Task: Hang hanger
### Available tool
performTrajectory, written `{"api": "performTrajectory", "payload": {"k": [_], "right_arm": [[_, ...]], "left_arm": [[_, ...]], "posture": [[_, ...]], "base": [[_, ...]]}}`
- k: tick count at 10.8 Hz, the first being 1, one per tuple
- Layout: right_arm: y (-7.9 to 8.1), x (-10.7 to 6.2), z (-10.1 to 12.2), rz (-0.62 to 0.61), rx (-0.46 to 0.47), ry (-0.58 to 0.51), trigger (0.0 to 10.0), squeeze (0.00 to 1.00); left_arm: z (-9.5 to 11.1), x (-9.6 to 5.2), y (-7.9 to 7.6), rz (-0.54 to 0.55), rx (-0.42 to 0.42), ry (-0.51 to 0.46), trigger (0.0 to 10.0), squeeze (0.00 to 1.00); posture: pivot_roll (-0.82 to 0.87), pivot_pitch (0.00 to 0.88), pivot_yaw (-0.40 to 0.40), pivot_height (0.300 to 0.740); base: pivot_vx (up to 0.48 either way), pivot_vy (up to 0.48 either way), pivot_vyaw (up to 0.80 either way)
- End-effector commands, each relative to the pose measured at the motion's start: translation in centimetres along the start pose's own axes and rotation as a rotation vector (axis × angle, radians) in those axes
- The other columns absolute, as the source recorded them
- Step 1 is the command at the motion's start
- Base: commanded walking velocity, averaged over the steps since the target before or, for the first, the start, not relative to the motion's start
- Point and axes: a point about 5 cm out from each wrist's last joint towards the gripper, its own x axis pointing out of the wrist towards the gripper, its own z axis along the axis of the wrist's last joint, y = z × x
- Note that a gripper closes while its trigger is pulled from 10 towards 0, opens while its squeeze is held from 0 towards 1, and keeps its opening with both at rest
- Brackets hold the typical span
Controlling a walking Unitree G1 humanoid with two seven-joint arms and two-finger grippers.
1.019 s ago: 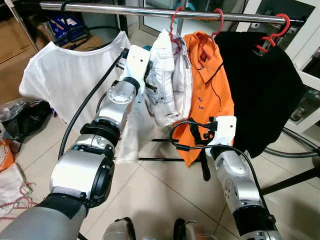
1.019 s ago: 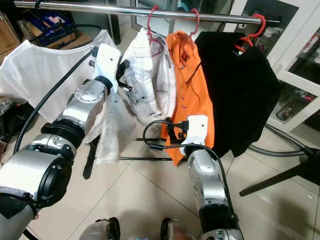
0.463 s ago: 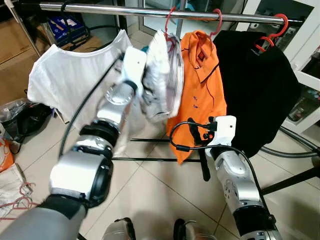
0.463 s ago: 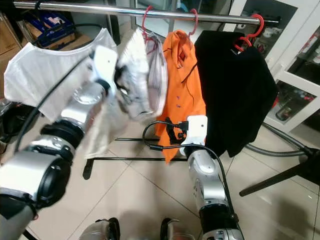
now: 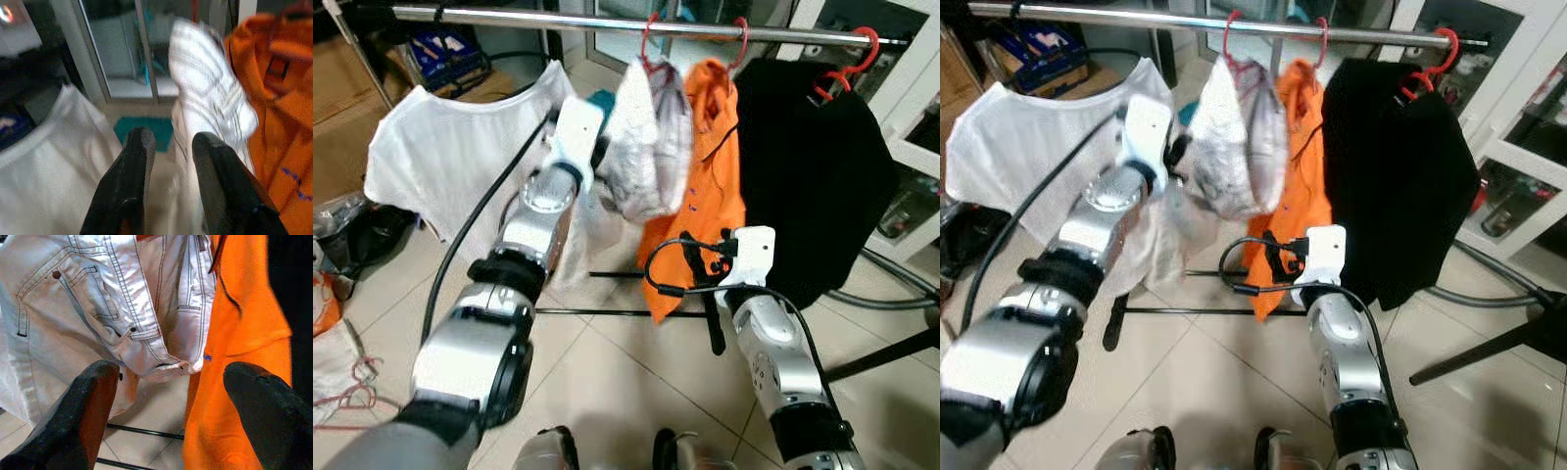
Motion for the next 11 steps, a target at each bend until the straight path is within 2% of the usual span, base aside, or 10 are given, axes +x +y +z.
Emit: {"api": "performTrajectory", "payload": {"k": [1, 2, 4, 5, 6, 7, 8, 9, 10, 11], "right_arm": [[-0.5, 0.0, 0.8, -0.022, -0.001, -0.034, 10.0, 0.0], [-0.8, 0.0, 1.2, -0.032, -0.006, -0.049, 10.0, 0.0], [-1.5, 0.0, 3.8, -0.079, -0.035, -0.147, 10.0, 0.0], [-1.8, 0.0, 4.4, -0.089, -0.044, -0.168, 10.0, 0.0], [-2.3, -0.1, 5.1, -0.102, -0.053, -0.191, 10.0, 0.0], [-2.6, -0.3, 5.3, -0.113, -0.058, -0.198, 10.0, 0.0], [-3.0, -0.6, 5.4, -0.135, -0.068, -0.201, 10.0, 0.0], [-3.1, -0.7, 5.4, -0.144, -0.075, -0.206, 10.0, 0.0], [-3.0, -0.7, 5.7, -0.139, -0.082, -0.249, 10.0, 0.03], [-2.8, -0.7, 5.7, -0.129, -0.058, -0.265, 10.0, 1.0]], "left_arm": [[0.8, -0.8, -0.6, -0.024, 0.041, -0.043, 10.0, 1.0], [1.5, -1.6, -0.6, -0.022, 0.025, -0.083, 10.0, 1.0], [2.3, -5.5, 0.0, 0.092, 0.005, -0.157, 10.0, 1.0], [1.2, -6.7, 0.3, 0.144, -0.032, -0.131, 10.0, 1.0], [-1.3, -8.9, 0.8, 0.234, -0.042, -0.08, 10.0, 1.0], [-3.1, -10.5, 0.8, 0.284, -0.092, -0.019, 10.0, 1.0], [-4.1, -12.6, 0.0, 0.293, -0.096, -0.001, 10.0, 1.0], [-3.7, -13.1, -0.3, 0.287, -0.068, -0.024, 10.0, 1.0], [-2.6, -12.9, -0.5, 0.261, 0.022, -0.081, 10.0, 1.0], [-2.6, -12.7, -0.6, 0.252, 0.027, -0.079, 10.0, 1.0]], "posture": [[-0.14, 0.14, -0.032, 0.74], [-0.14, 0.141, -0.032, 0.74], [-0.13, 0.146, -0.031, 0.74], [-0.12, 0.149, -0.031, 0.74], [-0.11, 0.152, -0.032, 0.74], [-0.11, 0.152, -0.032, 0.74], [-0.1, 0.149, -0.038, 0.74], [-0.09, 0.148, -0.039, 0.74], [-0.08, 0.139, -0.042, 0.74], [-0.08, 0.137, -0.04, 0.74]], "base": [[0.0, 0.0, 0.0], [0.0, 0.0, 0.0], [0.0, 0.0, 0.0], [0.0, 0.0, 0.0], [0.0, 0.0, 0.0], [0.0, 0.0, 0.0], [0.0, 0.0, 0.0], [0.0, 0.0, 0.0], [0.0, 0.0, 0.0], [0.0, 0.0, 0.0]]}}
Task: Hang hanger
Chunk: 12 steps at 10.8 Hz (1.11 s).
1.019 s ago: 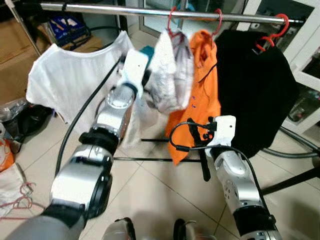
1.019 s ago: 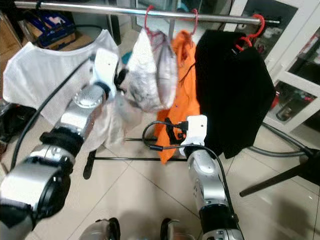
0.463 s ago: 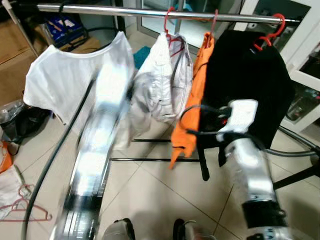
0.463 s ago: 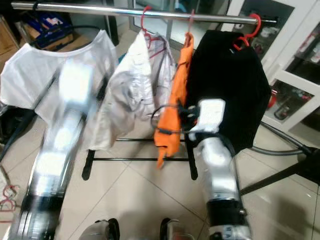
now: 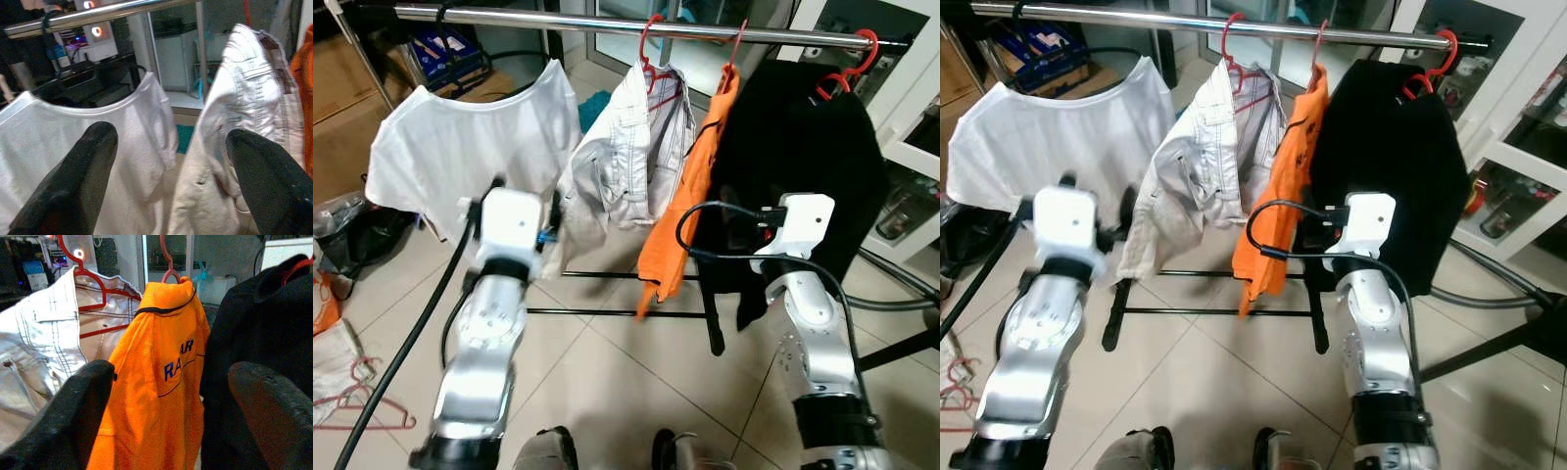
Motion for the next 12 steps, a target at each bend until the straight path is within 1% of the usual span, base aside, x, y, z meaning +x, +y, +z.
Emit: {"api": "performTrajectory", "payload": {"k": [1, 2, 3, 4, 5, 6, 7, 8, 9, 11, 12], "right_arm": [[-0.3, -0.1, 0.0, -0.011, 0.019, -0.005, 10.0, 1.0], [0.0, 0.0, 0.0, 0.0, 0.024, 0.002, 10.0, 1.0], [0.7, 0.2, -0.2, 0.031, 0.016, 0.015, 10.0, 1.0], [0.8, 0.3, -0.2, 0.028, -0.005, 0.021, 10.0, 1.0], [0.9, 0.5, 0.1, 0.042, -0.026, 0.004, 10.0, 0.0], [1.0, 0.6, 0.3, 0.045, -0.028, -0.001, 10.0, 0.0], [1.2, 0.8, 0.6, 0.05, -0.022, -0.011, 10.0, 0.0], [1.4, 1.0, 0.4, 0.057, -0.022, -0.003, 10.0, 0.0], [1.5, 1.0, 0.2, 0.052, -0.052, -0.001, 10.0, 0.0], [1.5, 1.0, 0.0, 0.046, -0.057, 0.005, 10.0, 0.0], [1.5, 1.1, 0.1, 0.046, -0.053, 0.0, 10.0, 0.0]], "left_arm": [[-0.3, -0.1, -0.1, 0.009, 0.005, 0.023, 10.0, 1.0], [-0.4, -0.1, 0.0, 0.015, 0.011, 0.033, 10.0, 1.0], [-1.0, 0.2, 0.1, 0.031, 0.016, 0.058, 10.0, 1.0], [-1.0, 0.3, 0.0, 0.022, 0.024, 0.052, 10.0, 1.0], [-0.2, 1.0, -0.1, -0.001, 0.058, 0.008, 10.0, 0.0], [0.2, 1.4, -0.1, -0.005, 0.06, -0.012, 10.0, 0.0], [0.8, 2.1, -0.1, -0.017, 0.058, -0.038, 10.0, 0.0], [1.1, 2.6, -0.2, -0.033, 0.041, -0.051, 10.0, 0.0], [1.1, 2.9, -0.4, -0.041, 0.038, -0.054, 10.0, 0.0], [0.9, 3.0, -0.8, -0.061, -0.012, -0.045, 10.0, 0.0], [0.6, 3.0, -0.6, -0.042, -0.05, -0.026, 10.0, 0.0]], "posture": [[-0.08, 0.134, -0.04, 0.74], [-0.08, 0.133, -0.038, 0.74], [-0.08, 0.131, -0.039, 0.74], [-0.08, 0.131, -0.04, 0.74], [-0.08, 0.128, -0.04, 0.74], [-0.08, 0.126, -0.041, 0.74], [-0.08, 0.122, -0.041, 0.74], [-0.08, 0.116, -0.04, 0.74], [-0.08, 0.112, -0.04, 0.74], [-0.09, 0.107, -0.039, 0.74], [-0.09, 0.107, -0.039, 0.74]], "base": [[0.0, 0.0, 0.0], [0.0, 0.0, 0.0], [0.0, 0.0, 0.0], [0.0, 0.0, 0.0], [0.0, 0.0, 0.0], [0.0, 0.0, 0.0], [0.0, 0.0, 0.0], [0.0, 0.0, 0.0], [0.0, 0.0, 0.0], [0.0, 0.0, 0.0], [0.42, 0.0, 0.0]]}}
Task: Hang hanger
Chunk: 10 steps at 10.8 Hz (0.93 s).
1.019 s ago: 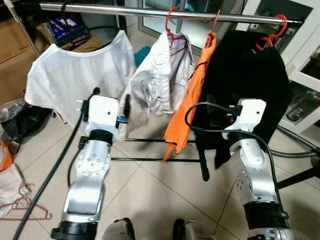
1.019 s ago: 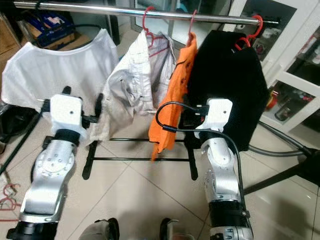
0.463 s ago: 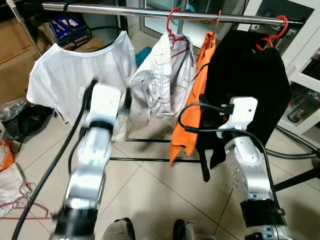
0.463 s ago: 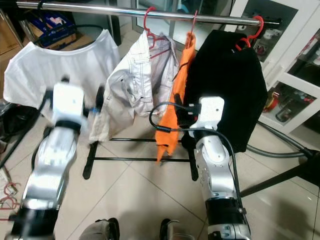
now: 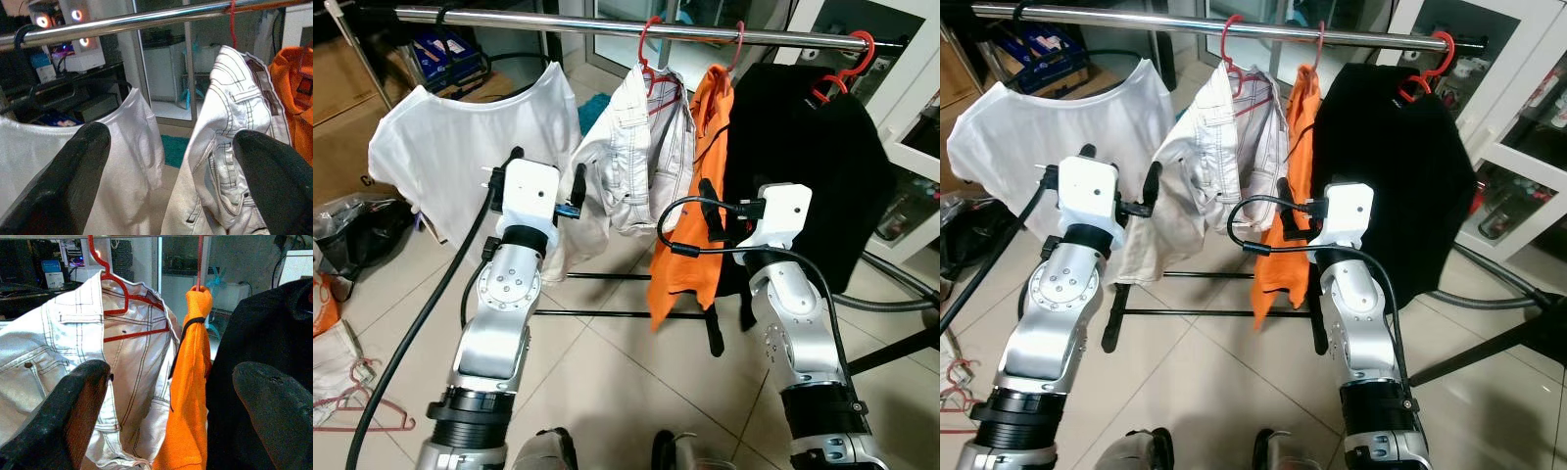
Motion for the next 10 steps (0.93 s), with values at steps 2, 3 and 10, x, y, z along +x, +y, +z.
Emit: {"api": "performTrajectory", "payload": {"k": [2, 3, 10], "right_arm": [[-0.3, 0.1, 0.2, -0.023, 0.003, -0.026, 10.0, 0.0], [-0.3, 0.1, 0.1, -0.026, -0.005, -0.019, 10.0, 0.0], [0.2, -0.3, -0.2, -0.013, 0.012, -0.01, 10.0, 0.0]], "left_arm": [[-0.2, 0.1, 0.3, 0.029, -0.029, 0.007, 10.0, 1.0], [0.0, 0.2, 0.0, 0.009, -0.007, -0.007, 10.0, 1.0], [4.2, 1.5, -1.2, -0.12, 0.067, -0.173, 10.0, 0.0]], "posture": [[-0.09, 0.113, -0.043, 0.74], [-0.09, 0.113, -0.043, 0.74], [-0.09, 0.133, -0.041, 0.74]], "base": [[0.437, 0.0, 0.0], [0.446, 0.0, 0.0], [0.452, 0.0, 0.0]]}}
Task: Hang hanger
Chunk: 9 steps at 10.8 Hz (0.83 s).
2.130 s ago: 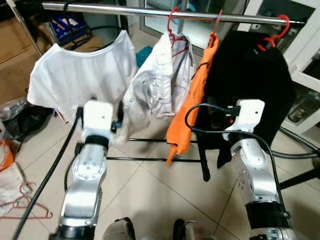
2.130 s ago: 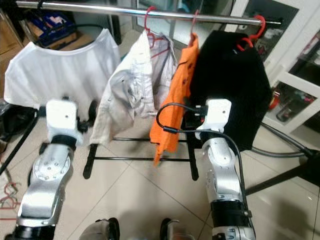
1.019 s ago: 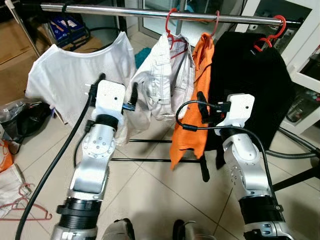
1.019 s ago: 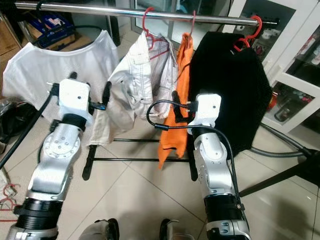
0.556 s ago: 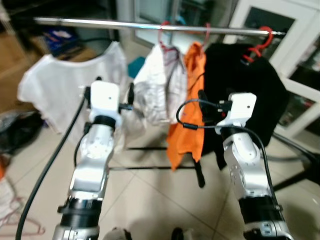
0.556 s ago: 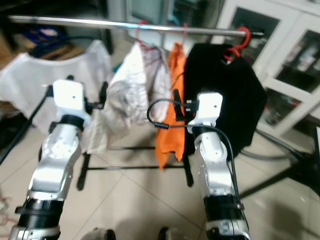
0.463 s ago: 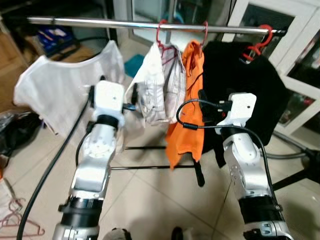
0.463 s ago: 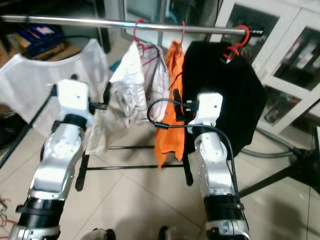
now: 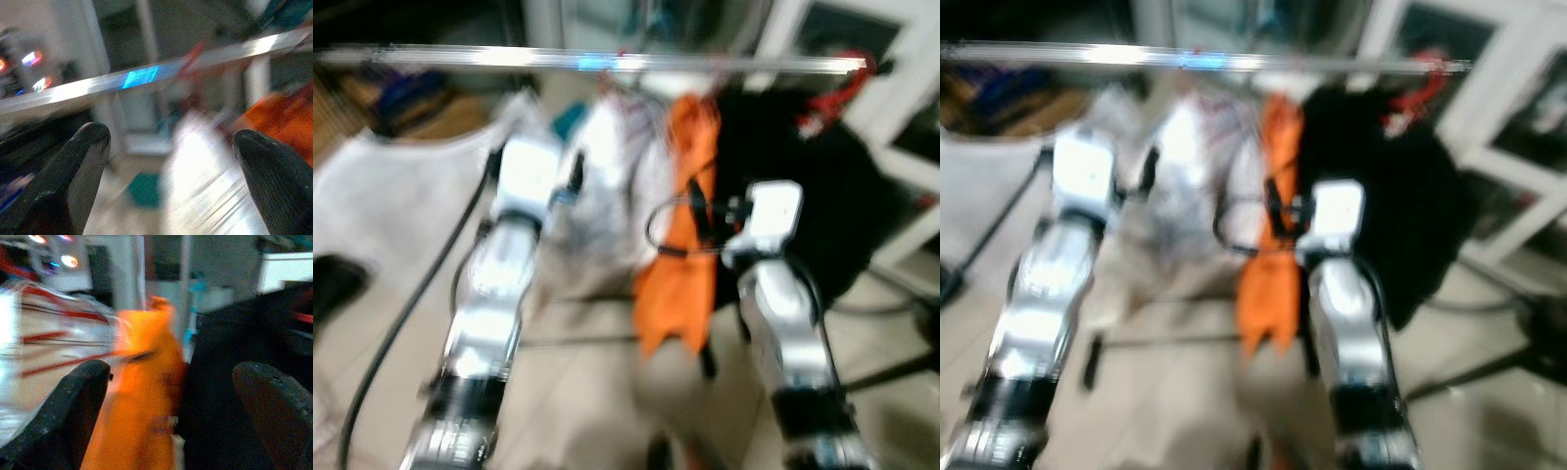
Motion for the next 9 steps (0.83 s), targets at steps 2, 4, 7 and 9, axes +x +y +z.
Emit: {"api": "performTrajectory", "payload": {"k": [2, 4, 7, 9], "right_arm": [[0.2, 0.2, 0.2, -0.003, 0.013, -0.013, 10.0, 0.0], [0.2, 0.1, 0.2, -0.008, 0.016, -0.014, 10.0, 0.0], [0.1, -0.2, 0.1, -0.014, 0.016, -0.008, 10.0, 0.0], [0.1, -0.3, 0.0, -0.014, 0.014, -0.004, 10.0, 0.0]], "left_arm": [[3.6, 0.6, 0.2, -0.042, 0.004, -0.142, 10.0, 0.0], [3.3, 1.5, 0.2, -0.078, -0.037, -0.074, 10.0, 0.0], [3.3, 2.2, 0.0, -0.143, -0.103, -0.008, 10.0, 0.0], [2.5, 1.8, -0.9, -0.172, -0.125, 0.056, 10.0, 0.0]], "posture": [[-0.09, 0.134, -0.042, 0.74], [-0.1, 0.139, -0.039, 0.74], [-0.1, 0.141, -0.036, 0.74], [-0.11, 0.141, -0.036, 0.74]], "base": [[0.465, 0.0, 0.0], [0.0, 0.0, 0.0], [0.0, 0.0, 0.0], [0.0, 0.0, 0.0]]}}
